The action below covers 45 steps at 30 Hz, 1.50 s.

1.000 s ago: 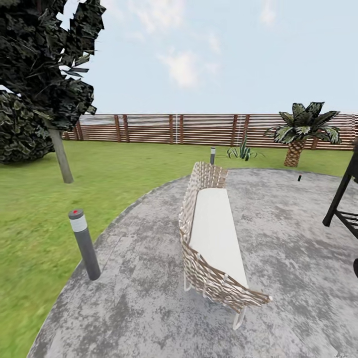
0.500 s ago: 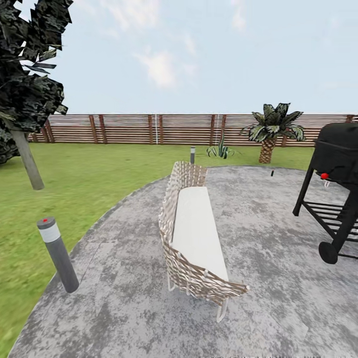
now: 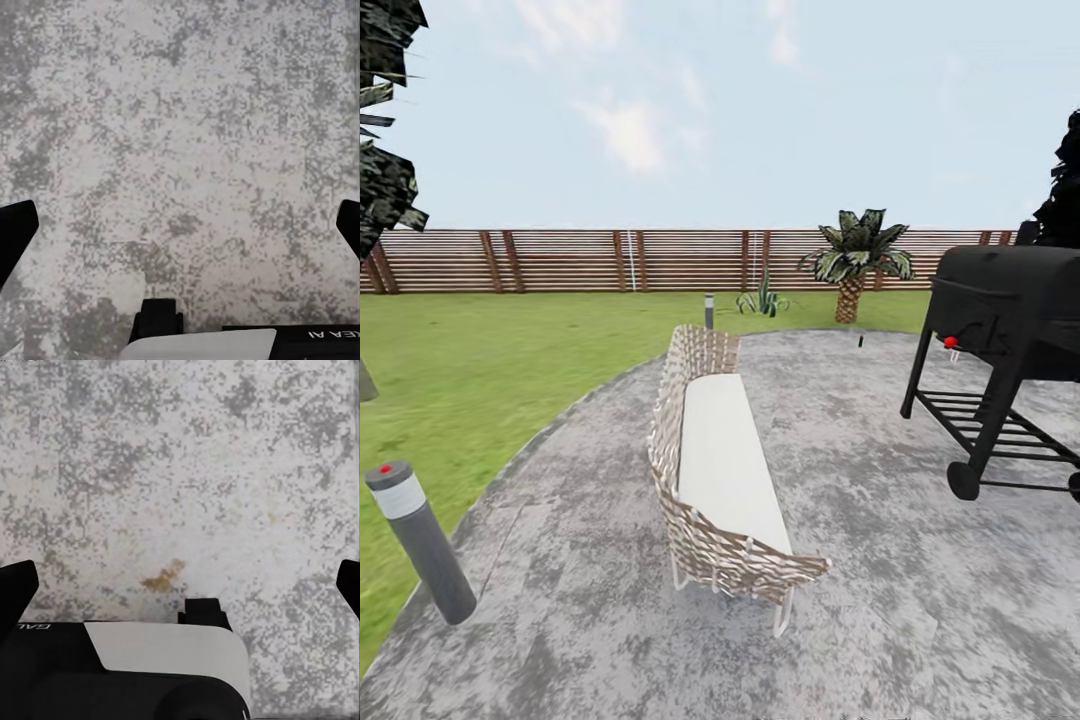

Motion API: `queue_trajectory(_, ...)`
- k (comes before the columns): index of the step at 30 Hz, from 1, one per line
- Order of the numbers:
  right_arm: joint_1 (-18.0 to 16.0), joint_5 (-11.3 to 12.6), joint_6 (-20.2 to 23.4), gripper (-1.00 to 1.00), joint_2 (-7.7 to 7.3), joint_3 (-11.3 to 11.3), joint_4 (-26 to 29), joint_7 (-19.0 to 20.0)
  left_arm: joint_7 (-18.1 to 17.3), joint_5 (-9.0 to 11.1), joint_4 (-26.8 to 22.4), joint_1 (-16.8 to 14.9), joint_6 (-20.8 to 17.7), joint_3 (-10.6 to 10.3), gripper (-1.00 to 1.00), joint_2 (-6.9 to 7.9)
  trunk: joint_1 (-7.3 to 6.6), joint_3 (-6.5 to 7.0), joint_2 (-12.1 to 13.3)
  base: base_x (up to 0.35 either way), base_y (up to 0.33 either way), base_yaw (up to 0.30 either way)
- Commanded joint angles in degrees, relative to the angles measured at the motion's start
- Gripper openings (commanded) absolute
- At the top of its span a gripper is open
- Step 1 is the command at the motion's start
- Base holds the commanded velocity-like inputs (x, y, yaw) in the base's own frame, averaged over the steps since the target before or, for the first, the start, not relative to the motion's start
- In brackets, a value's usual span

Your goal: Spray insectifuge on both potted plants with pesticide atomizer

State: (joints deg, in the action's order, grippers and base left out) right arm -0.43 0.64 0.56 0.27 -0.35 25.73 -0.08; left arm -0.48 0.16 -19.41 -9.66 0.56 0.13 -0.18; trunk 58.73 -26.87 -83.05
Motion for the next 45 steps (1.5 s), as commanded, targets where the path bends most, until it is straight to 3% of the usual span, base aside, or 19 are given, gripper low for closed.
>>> queue_trajectory(1,0.0,0.1,0.1,1.00,0.01,-0.1,0.0,0.0,0.0,0.0,0.0,0.0,0.1,0.0,1.00,0.00,0.00,-0.06,0.0,0.000,0.060,-0.274)
queue_trajectory(17,0.0,0.1,0.1,1.00,0.00,-0.1,0.1,0.0,0.0,0.0,0.0,0.0,0.1,0.0,1.00,0.00,0.00,-0.12,0.0,0.000,0.009,-0.274)
queue_trajectory(45,0.0,0.1,0.1,1.00,0.00,-0.1,0.0,0.0,0.0,0.0,0.3,0.0,0.1,0.0,1.00,0.00,0.00,-1.38,0.0,0.000,0.000,-0.250)
